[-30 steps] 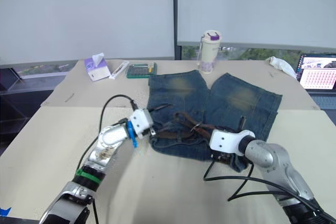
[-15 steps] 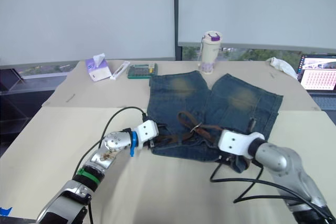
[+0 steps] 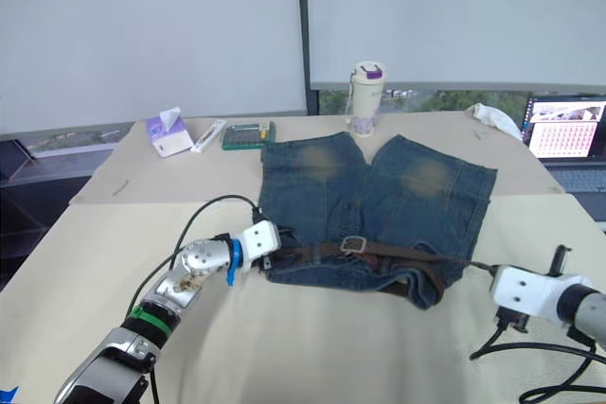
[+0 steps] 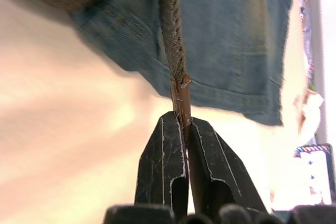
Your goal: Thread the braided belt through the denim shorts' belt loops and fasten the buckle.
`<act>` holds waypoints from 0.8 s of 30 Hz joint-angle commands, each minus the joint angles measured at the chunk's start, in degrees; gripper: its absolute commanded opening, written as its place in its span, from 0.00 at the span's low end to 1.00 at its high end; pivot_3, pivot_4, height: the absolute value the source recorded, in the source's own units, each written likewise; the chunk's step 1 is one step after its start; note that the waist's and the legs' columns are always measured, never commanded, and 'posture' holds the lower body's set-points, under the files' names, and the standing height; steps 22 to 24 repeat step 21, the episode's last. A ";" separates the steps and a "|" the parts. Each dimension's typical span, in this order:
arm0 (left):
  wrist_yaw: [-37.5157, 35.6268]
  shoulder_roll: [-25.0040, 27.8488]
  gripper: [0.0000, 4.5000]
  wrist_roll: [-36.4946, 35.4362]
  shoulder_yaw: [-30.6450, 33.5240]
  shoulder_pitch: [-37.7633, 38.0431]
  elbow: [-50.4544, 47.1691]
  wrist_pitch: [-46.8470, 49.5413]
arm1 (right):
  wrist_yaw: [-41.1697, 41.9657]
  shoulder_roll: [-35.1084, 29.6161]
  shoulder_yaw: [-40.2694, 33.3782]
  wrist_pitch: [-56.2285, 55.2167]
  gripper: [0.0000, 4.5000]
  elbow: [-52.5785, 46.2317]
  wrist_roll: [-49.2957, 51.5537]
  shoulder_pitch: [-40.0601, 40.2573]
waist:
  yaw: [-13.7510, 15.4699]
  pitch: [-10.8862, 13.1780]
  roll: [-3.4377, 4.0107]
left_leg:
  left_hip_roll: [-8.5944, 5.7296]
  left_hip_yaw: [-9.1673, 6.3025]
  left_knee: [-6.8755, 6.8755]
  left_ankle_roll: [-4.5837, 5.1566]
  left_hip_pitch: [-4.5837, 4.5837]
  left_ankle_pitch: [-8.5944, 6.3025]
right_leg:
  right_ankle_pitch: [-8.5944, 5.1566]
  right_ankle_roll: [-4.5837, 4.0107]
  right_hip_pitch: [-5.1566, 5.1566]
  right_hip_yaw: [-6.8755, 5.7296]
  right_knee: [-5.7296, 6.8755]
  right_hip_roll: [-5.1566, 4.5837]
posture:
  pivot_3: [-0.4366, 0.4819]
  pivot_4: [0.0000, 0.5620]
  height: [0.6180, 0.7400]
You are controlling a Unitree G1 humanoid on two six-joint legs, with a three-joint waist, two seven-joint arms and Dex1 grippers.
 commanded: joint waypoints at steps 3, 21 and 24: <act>-1.25 0.55 0.67 -6.37 5.73 3.59 -0.58 -1.63 | 4.29 6.59 -4.25 15.16 0.23 -6.74 17.41 -0.58 | -0.31 0.10 -0.07 | 0.13 -0.08 -0.01 0.00 -0.02 -0.05 | 0.03 -0.09 0.09 0.00 -0.02 0.00 | 0.48 0.27 1.00; -9.88 17.86 0.67 -23.12 19.51 27.71 -36.28 24.87 | 25.38 10.26 -6.66 24.33 0.99 3.21 38.40 -1.13 | 0.11 0.40 0.00 | -0.01 -0.05 -0.02 0.11 -0.25 -0.14 | 0.07 -0.19 -0.40 0.02 0.05 -0.30 | 0.48 0.27 1.00; -9.88 17.86 0.67 -23.12 19.51 27.71 -36.28 24.87 | 25.38 10.26 -6.66 24.33 0.99 3.21 38.40 -1.13 | 0.11 0.40 0.00 | -0.01 -0.05 -0.02 0.11 -0.25 -0.14 | 0.07 -0.19 -0.40 0.02 0.05 -0.30 | 0.48 0.27 1.00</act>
